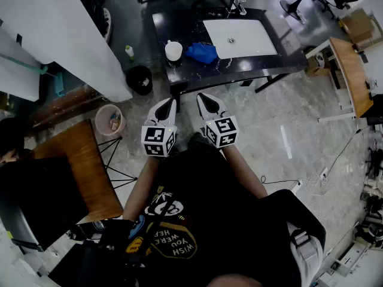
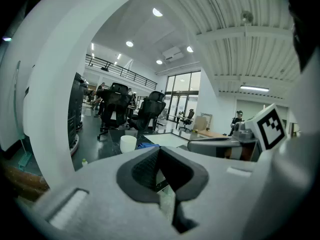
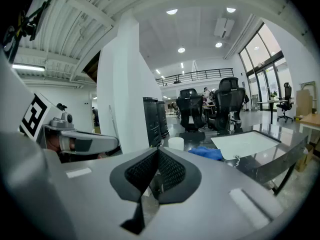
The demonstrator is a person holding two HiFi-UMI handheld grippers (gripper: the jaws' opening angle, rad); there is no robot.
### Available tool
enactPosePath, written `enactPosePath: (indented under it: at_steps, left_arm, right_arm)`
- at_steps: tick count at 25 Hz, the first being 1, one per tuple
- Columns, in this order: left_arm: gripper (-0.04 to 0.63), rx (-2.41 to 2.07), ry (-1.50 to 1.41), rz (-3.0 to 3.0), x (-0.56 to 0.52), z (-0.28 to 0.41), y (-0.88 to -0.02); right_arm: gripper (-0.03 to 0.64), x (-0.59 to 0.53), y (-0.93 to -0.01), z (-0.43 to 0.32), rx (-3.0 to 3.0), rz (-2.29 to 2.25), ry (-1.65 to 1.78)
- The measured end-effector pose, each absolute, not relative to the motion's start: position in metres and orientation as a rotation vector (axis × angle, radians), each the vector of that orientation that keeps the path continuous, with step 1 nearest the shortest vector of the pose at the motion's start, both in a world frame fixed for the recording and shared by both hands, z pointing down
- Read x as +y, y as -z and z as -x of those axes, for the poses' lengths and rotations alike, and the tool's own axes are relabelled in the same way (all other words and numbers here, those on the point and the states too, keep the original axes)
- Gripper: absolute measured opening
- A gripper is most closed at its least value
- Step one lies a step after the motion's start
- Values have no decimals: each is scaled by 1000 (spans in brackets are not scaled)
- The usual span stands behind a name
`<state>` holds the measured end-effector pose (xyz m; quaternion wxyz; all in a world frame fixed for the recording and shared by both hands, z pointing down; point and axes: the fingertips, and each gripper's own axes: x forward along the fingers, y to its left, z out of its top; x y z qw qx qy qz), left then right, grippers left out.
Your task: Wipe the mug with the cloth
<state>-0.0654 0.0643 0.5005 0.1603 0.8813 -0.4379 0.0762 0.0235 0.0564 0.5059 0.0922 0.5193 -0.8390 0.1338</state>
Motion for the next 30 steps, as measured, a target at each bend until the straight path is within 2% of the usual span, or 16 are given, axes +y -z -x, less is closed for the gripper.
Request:
enactPosePath:
  at_steps: [26,30]
  left_arm:
    - [3,-1258,-117,-2400,66,91,-509]
    - [3,-1249,-174,-2413,53,86,-511]
  right_arm:
    - [3,67,-516,-26,-2387,-1617,-483]
    - [3,58,-526,-27,-2370,-1586,-511]
